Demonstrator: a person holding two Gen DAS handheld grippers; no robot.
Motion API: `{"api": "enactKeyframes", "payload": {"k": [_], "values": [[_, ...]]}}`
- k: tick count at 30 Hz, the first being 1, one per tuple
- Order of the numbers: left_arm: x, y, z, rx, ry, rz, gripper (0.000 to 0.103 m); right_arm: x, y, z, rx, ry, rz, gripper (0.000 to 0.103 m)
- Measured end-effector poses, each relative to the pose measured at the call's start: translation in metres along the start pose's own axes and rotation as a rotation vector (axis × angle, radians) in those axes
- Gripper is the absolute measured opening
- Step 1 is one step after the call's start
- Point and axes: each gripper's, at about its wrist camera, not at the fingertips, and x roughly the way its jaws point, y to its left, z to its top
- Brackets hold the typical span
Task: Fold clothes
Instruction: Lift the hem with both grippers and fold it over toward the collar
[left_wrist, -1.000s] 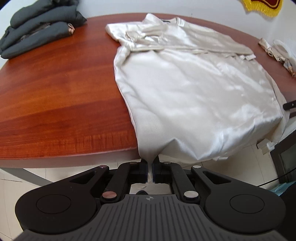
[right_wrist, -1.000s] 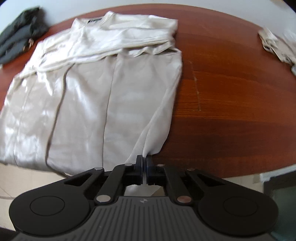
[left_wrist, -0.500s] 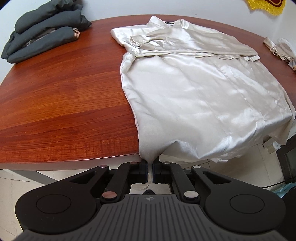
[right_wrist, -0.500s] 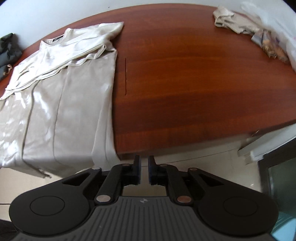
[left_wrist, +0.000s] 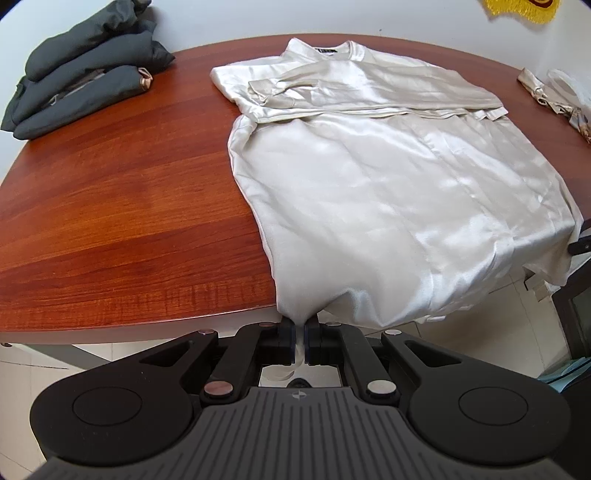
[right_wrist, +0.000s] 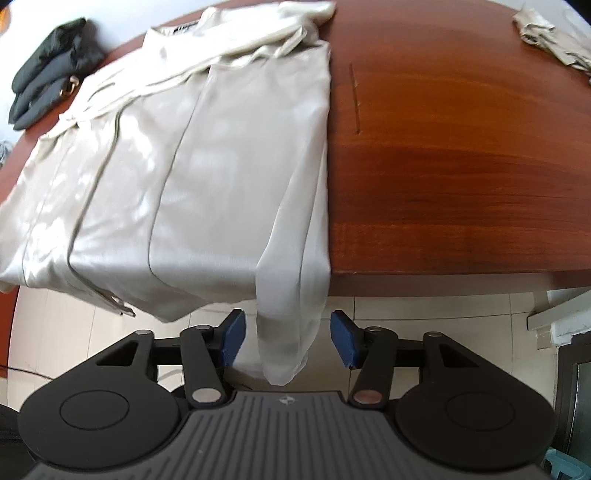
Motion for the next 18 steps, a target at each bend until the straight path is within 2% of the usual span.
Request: {"api": "enactKeyframes", "payload": {"k": [1,2,3,5,9,15,18], "values": [[-0.003,0.0,0.0,-0.006,-0.008,-0.002,0.004,0.001,-0.001,0.001,-0.003,0.005,0.012,0.032],[-0.005,0.0,0.001,-0.013,-0.016,-0.004,0.004,0.002,-0.002,0.001,-0.002,0.01,0.023,0.014],[-0.007,0.0,0.001,-0.019,-0.025,-0.004,0.004,0.001,-0.003,0.001,0.001,0.009,0.033,0.008],[-0.012,0.001,0.003,-0.032,-0.044,-0.005,0.004,-0.006,-0.007,0.002,0.006,0.002,0.054,0.004],[-0.022,0.004,0.008,-0.05,-0.079,-0.002,0.004,-0.028,-0.014,0.005,-0.005,-0.015,0.081,0.003],[-0.033,0.013,0.019,-0.095,-0.128,0.001,0.003,-0.078,-0.029,0.021,-0.021,-0.088,0.096,0.003],[-0.039,0.015,0.028,-0.116,-0.157,0.004,0.003,-0.101,-0.032,0.039,-0.045,-0.145,0.079,0.003]]}}
